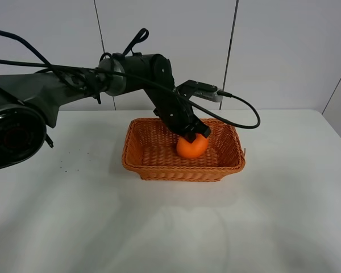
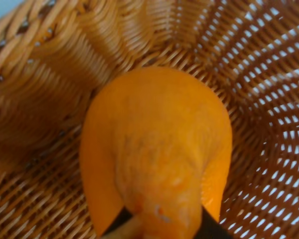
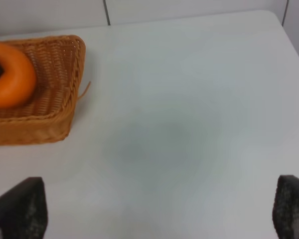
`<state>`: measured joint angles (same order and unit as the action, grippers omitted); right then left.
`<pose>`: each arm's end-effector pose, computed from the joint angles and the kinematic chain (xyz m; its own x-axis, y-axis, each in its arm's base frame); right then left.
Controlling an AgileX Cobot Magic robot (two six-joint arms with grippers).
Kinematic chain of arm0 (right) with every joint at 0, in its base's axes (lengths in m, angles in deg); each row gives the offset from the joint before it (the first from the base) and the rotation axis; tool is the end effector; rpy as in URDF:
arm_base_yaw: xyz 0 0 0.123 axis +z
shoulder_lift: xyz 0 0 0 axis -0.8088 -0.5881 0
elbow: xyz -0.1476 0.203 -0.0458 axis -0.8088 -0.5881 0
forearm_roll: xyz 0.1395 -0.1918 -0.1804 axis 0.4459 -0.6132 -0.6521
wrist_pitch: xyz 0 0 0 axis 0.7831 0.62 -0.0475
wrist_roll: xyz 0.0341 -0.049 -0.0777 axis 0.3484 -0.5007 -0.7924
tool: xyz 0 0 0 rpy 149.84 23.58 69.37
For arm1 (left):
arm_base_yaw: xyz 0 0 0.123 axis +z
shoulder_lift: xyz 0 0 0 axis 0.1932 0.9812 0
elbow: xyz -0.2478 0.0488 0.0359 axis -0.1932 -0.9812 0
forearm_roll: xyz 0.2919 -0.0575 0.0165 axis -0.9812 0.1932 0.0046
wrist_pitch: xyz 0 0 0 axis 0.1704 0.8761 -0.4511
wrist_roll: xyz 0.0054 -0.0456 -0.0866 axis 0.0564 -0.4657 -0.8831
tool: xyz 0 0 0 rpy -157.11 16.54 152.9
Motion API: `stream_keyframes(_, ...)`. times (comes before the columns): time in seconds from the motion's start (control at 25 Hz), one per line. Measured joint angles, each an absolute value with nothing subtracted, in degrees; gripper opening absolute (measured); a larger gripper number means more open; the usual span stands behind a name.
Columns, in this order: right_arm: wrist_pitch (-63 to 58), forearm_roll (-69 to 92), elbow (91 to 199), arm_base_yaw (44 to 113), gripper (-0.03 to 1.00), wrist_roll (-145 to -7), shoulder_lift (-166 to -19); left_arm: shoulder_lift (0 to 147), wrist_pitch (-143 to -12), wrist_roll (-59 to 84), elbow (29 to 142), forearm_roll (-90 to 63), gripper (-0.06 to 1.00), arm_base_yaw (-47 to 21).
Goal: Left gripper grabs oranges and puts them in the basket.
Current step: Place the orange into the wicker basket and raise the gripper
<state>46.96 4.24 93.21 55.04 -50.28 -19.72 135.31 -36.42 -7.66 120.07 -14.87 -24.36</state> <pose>0.0767 0.0024 0.2978 -0.4377 0.0536 -0.8975 -0.0002 0.9982 0.0597 0.4352 -0.3280 0.1289 -0.6428 0.5702 -0.5115 0.6963 0.7133 -0.0799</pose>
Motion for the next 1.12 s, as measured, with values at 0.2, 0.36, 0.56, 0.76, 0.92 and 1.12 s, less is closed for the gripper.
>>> stream_keyframes(0.2,46.96,4.24,93.21,55.04,0.69,-50.28,-19.72,136.76,-36.47,-7.61,120.07,-16.85,0.12,-24.36)
stream_keyframes(0.36,46.96,4.24,93.21,55.04,0.69,-50.28,-19.72,136.94,-37.21,-7.61,120.07,-17.6,0.12,-24.36)
stream_keyframes(0.56,46.96,4.24,93.21,55.04,0.69,-50.28,-19.72,136.94,-37.75,-7.61,120.07,-17.6,0.12,-24.36)
stream_keyframes(0.76,46.96,4.24,93.21,55.04,0.69,-50.28,-19.72,136.94,-37.92,-7.61,120.07,-17.77,0.12,-24.36)
stream_keyframes(0.92,46.96,4.24,93.21,55.04,0.69,-50.28,-19.72,136.94,-37.99,-7.61,120.07,-17.9,0.12,-23.85)
stream_keyframes(1.12,46.96,4.24,93.21,55.04,0.69,-50.28,-19.72,136.94,-37.99,-7.9,120.07,-17.9,0.12,-22.6)
